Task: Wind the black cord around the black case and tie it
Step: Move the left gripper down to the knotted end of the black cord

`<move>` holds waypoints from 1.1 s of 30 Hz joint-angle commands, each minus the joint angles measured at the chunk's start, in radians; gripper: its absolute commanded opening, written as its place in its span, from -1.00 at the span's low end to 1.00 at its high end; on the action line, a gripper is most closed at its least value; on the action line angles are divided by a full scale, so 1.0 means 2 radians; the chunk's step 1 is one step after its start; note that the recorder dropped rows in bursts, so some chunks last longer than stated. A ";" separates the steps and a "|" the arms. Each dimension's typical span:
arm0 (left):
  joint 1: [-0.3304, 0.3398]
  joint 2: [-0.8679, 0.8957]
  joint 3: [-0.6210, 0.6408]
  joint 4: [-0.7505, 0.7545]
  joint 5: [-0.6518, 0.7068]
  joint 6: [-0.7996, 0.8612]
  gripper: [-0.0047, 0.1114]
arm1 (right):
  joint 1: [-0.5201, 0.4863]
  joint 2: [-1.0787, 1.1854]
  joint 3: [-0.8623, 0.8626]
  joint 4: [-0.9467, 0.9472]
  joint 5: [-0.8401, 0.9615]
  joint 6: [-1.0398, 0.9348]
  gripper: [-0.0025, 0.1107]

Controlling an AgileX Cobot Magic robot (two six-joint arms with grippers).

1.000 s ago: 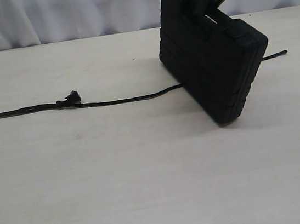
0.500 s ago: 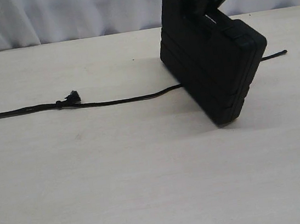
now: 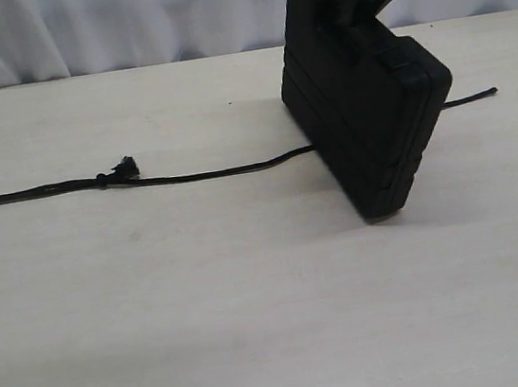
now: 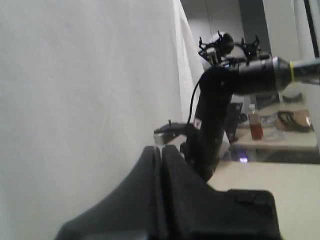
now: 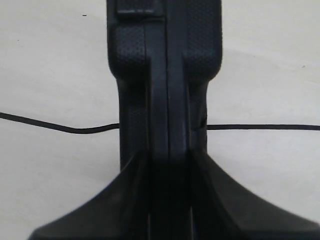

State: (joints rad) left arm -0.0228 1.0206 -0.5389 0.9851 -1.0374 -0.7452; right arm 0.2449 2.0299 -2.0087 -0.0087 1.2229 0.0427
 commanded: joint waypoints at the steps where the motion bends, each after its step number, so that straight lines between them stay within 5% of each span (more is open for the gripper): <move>1: 0.002 0.113 -0.040 0.026 0.008 0.054 -0.92 | 0.000 -0.001 0.000 0.015 -0.001 0.013 -0.88; 4: -0.002 0.172 -0.071 0.025 0.092 0.059 -0.92 | 0.000 -0.001 0.000 0.015 -0.001 0.013 -0.88; 9: -0.034 0.228 -0.154 0.025 0.567 0.082 -0.92 | 0.000 -0.001 0.000 0.016 -0.001 0.013 -0.88; 12: -0.030 0.270 -0.203 0.000 0.705 0.095 -0.92 | 0.000 -0.001 0.000 0.015 -0.001 0.011 -0.88; 15: -0.030 0.307 -0.231 -0.114 0.709 0.226 -0.92 | 0.000 -0.001 0.000 0.015 -0.001 0.008 -0.88; 18: -0.032 0.340 -0.251 -0.355 0.725 0.549 -0.92 | 0.000 -0.001 0.000 0.014 -0.001 0.007 -0.88; 22: -0.030 0.396 -0.305 -0.649 0.889 0.935 -0.92 | 0.000 -0.001 0.000 0.011 -0.001 0.004 -0.88; 25: -0.030 0.443 -0.356 -0.701 0.976 1.009 -0.92 | 0.000 -0.001 0.000 0.011 -0.001 0.002 -0.88; 29: -0.033 0.464 -0.376 -0.693 0.912 1.008 -0.90 | 0.000 -0.001 0.000 0.011 -0.001 -0.002 -0.88; 33: -0.033 0.473 -0.376 -0.694 0.876 1.096 -0.45 | 0.000 -0.001 0.000 0.011 -0.001 -0.010 -0.88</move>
State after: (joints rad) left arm -0.0850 1.9540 -1.2835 -0.3827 0.7494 1.3324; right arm 0.2449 2.0299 -2.0087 0.0000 1.2246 0.0427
